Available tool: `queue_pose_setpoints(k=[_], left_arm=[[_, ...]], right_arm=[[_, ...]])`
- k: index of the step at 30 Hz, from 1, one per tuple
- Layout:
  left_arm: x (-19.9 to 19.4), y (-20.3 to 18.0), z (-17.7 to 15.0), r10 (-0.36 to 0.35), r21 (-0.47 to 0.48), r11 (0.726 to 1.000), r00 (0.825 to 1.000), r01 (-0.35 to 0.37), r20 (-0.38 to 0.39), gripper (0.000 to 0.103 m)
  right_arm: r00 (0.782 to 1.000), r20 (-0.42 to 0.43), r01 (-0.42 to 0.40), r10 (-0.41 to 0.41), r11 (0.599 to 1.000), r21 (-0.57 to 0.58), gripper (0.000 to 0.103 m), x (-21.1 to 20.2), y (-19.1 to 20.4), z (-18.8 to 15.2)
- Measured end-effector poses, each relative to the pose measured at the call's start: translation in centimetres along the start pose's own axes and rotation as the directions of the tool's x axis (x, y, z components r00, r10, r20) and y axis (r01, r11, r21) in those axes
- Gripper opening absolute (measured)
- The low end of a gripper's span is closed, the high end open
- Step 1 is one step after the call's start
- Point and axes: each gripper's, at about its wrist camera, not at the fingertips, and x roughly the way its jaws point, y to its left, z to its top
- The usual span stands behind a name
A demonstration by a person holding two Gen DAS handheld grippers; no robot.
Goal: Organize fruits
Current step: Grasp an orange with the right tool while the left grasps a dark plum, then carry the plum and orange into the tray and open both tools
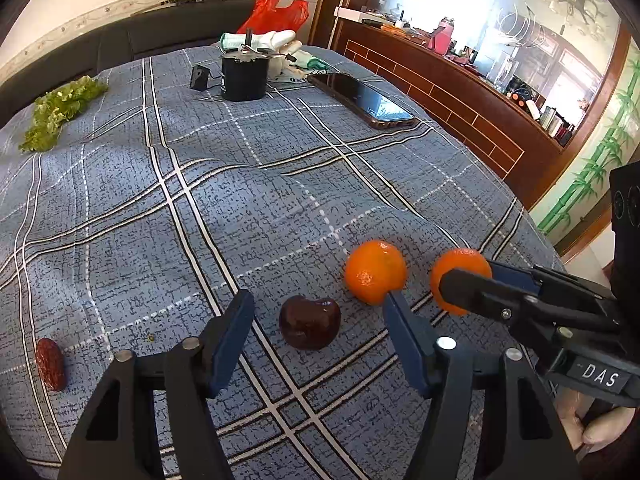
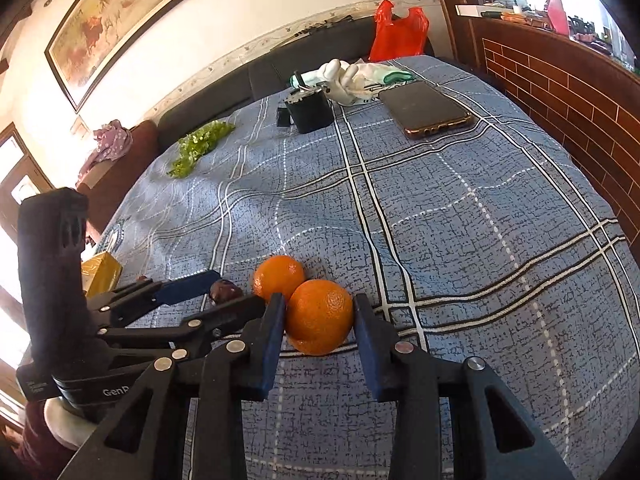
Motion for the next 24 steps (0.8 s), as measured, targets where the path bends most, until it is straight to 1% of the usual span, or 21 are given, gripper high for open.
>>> queue_pose_setpoints(k=[1, 2, 3, 4, 7, 11, 13, 14, 16, 19, 24], left_arm=[[-0.1, 0.2, 0.0, -0.014, -0.006, 1.0, 1.0, 0.014, -0.002, 0.046], [-0.1, 0.4, 0.1, -0.027, -0.014, 1.0, 1.0, 0.027, -0.008, 0.041], [-0.1, 0.5, 0.1, -0.024, -0.019, 1.0, 1.0, 0.024, -0.011, 0.033], [-0.1, 0.6, 0.1, -0.018, -0.021, 1.0, 1.0, 0.018, -0.01, 0.031], [0.0, 0.2, 0.1, 0.003, -0.018, 1.0, 1.0, -0.003, -0.003, 0.031], [0.3, -1.1, -0.2, 0.076, 0.026, 0.997, 0.997, -0.076, 0.008, 0.031], [0.3, -1.6, -0.4, 0.118, 0.043, 0.992, 0.993, -0.118, 0.009, 0.027], [0.2, -1.7, -0.5, 0.126, 0.042, 0.991, 0.992, -0.127, 0.01, 0.027], [-0.3, -1.6, -0.8, 0.13, 0.024, 0.991, 0.991, -0.13, 0.015, 0.027], [-1.8, -1.0, -1.2, 0.156, -0.023, 0.988, 0.987, -0.155, 0.04, 0.027], [-7.0, 0.2, -2.4, 0.179, -0.125, 0.979, 0.976, -0.164, 0.126, 0.027]], right_arm=[[1.0, 0.004, -0.002, 0.002, 1.0, 0.001, 0.037, -0.1, 0.0, 0.0], [1.0, 0.009, -0.002, 0.002, 1.0, 0.002, 0.037, -0.2, 0.1, 0.0], [1.0, 0.013, -0.002, 0.002, 1.0, 0.004, 0.037, -0.3, 0.1, 0.0], [1.0, 0.016, -0.001, 0.001, 1.0, 0.005, 0.037, -0.3, 0.1, 0.0], [1.0, 0.012, -0.002, 0.002, 1.0, 0.011, 0.037, -0.2, 0.0, 0.0], [1.0, 0.008, -0.004, 0.004, 1.0, 0.017, 0.037, -0.1, -0.1, 0.0], [1.0, 0.006, -0.005, 0.005, 1.0, 0.017, 0.037, -0.1, -0.1, 0.0], [1.0, 0.006, -0.005, 0.005, 1.0, 0.018, 0.037, -0.1, -0.1, 0.0], [1.0, 0.004, -0.006, 0.006, 1.0, 0.023, 0.037, 0.0, -0.2, 0.0], [1.0, 0.011, -0.019, 0.019, 0.999, 0.03, 0.037, -0.1, -0.3, 0.1], [0.995, 0.054, -0.082, 0.08, 0.996, 0.031, 0.037, -1.0, -0.1, 0.2]])
